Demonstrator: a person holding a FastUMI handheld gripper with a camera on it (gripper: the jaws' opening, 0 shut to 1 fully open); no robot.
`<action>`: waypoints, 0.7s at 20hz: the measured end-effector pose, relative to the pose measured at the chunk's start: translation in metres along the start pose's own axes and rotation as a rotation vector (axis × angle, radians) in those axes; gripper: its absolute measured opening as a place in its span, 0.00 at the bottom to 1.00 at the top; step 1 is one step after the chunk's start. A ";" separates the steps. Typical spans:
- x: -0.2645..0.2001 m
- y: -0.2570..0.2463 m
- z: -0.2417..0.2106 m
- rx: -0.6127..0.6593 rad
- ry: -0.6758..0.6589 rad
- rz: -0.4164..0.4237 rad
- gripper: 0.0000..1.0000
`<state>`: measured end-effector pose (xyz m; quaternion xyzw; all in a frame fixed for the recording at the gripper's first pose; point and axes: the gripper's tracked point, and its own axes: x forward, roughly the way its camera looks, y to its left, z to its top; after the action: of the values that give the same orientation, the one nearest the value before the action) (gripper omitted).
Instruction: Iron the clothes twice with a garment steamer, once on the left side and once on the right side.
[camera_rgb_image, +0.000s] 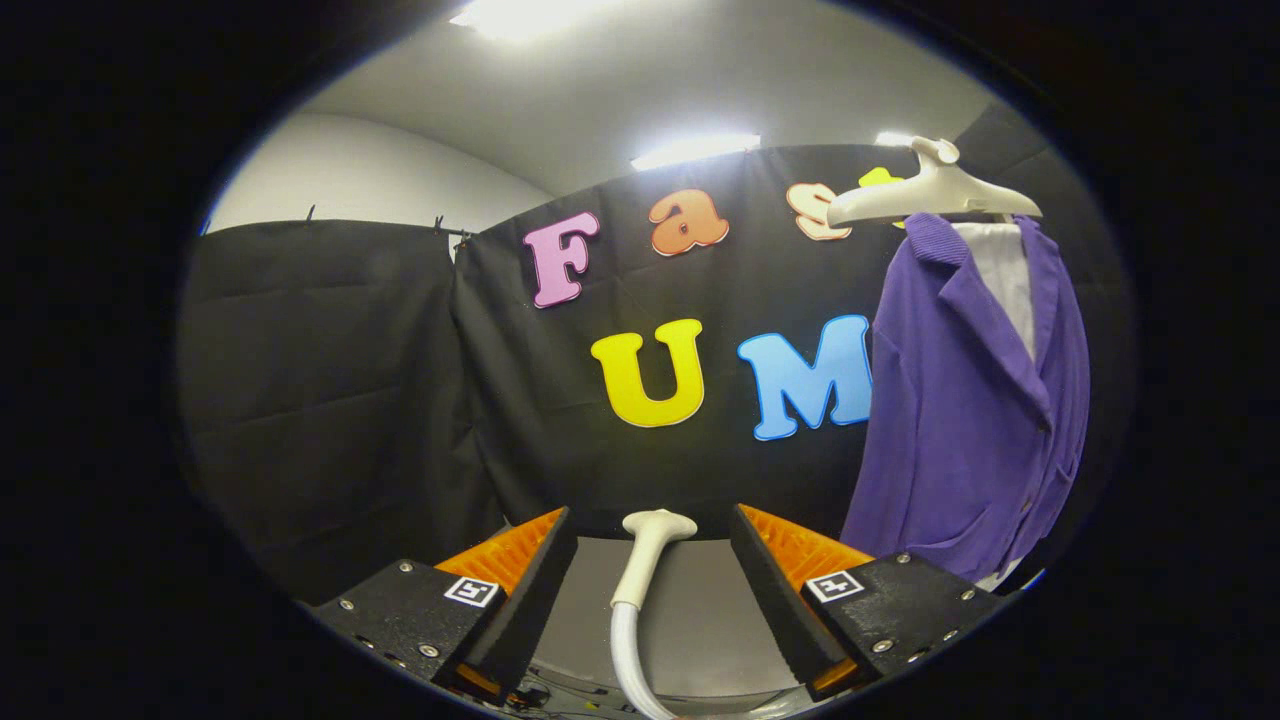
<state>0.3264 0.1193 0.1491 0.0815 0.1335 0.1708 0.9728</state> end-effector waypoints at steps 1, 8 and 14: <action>0.013 0.000 0.001 0.013 0.013 0.010 0.95; 0.095 0.006 -0.037 0.045 0.198 0.072 0.95; 0.147 -0.005 -0.095 -0.007 0.377 0.062 0.95</action>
<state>0.4344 0.1771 0.0239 0.0487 0.3101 0.2133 0.9252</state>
